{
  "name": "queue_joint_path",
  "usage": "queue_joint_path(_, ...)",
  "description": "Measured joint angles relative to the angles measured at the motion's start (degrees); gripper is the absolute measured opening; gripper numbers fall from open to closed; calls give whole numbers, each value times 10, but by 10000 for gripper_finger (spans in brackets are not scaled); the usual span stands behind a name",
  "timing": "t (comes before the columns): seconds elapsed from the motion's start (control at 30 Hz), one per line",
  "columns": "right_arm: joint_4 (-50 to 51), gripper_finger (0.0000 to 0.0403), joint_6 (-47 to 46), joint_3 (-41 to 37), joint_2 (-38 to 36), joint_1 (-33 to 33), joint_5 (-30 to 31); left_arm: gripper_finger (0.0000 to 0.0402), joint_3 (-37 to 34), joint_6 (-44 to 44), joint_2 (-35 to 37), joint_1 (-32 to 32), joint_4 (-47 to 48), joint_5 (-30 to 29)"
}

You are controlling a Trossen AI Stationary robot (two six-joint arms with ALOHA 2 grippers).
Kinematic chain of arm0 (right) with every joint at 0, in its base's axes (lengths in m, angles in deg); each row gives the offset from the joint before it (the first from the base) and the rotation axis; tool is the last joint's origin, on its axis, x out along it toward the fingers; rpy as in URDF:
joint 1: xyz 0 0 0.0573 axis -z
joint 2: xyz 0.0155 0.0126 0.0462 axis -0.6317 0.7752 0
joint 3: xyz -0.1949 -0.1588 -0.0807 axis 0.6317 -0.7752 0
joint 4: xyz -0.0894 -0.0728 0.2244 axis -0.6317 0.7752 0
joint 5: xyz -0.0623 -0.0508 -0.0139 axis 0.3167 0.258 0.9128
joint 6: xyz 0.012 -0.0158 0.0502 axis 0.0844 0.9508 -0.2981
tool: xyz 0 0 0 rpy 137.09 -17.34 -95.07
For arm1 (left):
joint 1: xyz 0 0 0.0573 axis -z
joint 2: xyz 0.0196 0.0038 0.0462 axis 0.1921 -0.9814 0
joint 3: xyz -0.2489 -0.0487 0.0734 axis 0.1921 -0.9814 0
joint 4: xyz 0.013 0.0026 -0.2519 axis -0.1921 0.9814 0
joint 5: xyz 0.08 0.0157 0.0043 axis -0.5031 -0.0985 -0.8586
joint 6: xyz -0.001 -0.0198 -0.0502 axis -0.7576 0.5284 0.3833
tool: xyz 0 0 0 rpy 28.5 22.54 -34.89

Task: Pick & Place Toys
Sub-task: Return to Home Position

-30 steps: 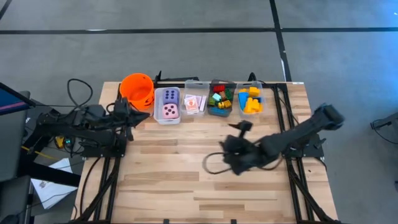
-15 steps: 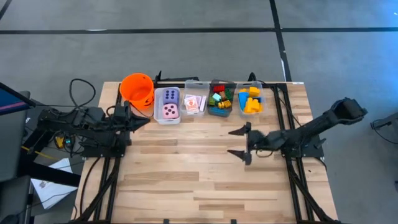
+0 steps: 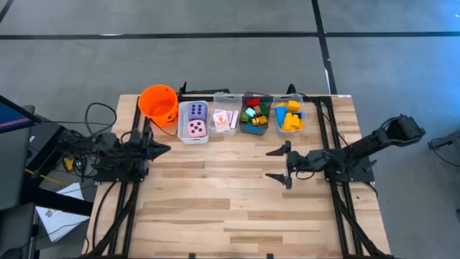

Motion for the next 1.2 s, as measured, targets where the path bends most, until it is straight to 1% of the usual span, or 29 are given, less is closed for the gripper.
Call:
queue_joint_path(0.07, 43, 400, -20, 0, -1, 15, 7, 0, -25, -7, 52, 0, 1, 0)
queue_joint_path(0.1, 62, 400, -34, 0, -1, 24, 14, 0, -36, -11, 66, 0, -3, 2)
queue_joint_path(0.13, 78, 400, -47, 0, -2, 34, 16, 0, -43, -14, 65, 0, -13, 5)
queue_joint_path(0.17, 91, 400, -56, 0, -1, 42, 17, 0, -46, -14, 65, 0, 4, 7)
queue_joint_path(0.27, 94, 400, -67, 0, 5, 64, 14, 0, -56, -7, 49, 0, -9, 9)
queue_joint_path(0.3, 87, 400, -67, -1, 6, 70, 7, 0, -62, -1, 52, 0, 1, 5)
queue_joint_path(0.43, 30, 400, -63, -1, 31, 90, -56, 0, -87, 5, 66, 0, -19, 13)
queue_joint_path(0.53, -39, 400, -54, 0, 77, 99, -91, 0, -128, 5, 66, 0, -58, 17)
queue_joint_path(0.6, -65, 400, -58, 0, 114, 107, -103, 0, -161, 9, 66, 0, -99, 17)
queue_joint_path(0.67, -95, 400, -73, 0, 156, 113, -107, 0, -184, 9, 58, 0, -160, 31)
queue_joint_path(0.73, -127, 400, -86, 0, 201, 117, -107, 0, -186, -2, 45, 0, -183, 56)
queue_joint_path(0.83, -195, 400, -88, 0, 265, 118, -107, 0, -186, -3, 43, 0, -189, 61)
queue_joint_path(0.93, -257, 400, -88, 1, 317, 118, -106, 0, -186, 2, 43, 0, -170, 61)
queue_joint_path(1.1, -312, 400, -88, 19, 365, 120, -106, 0, -186, 7, 39, 0, -166, 61)
queue_joint_path(1.2, -328, 400, -74, 26, 361, 121, -106, 0, -186, 8, 39, 0, -168, 61)
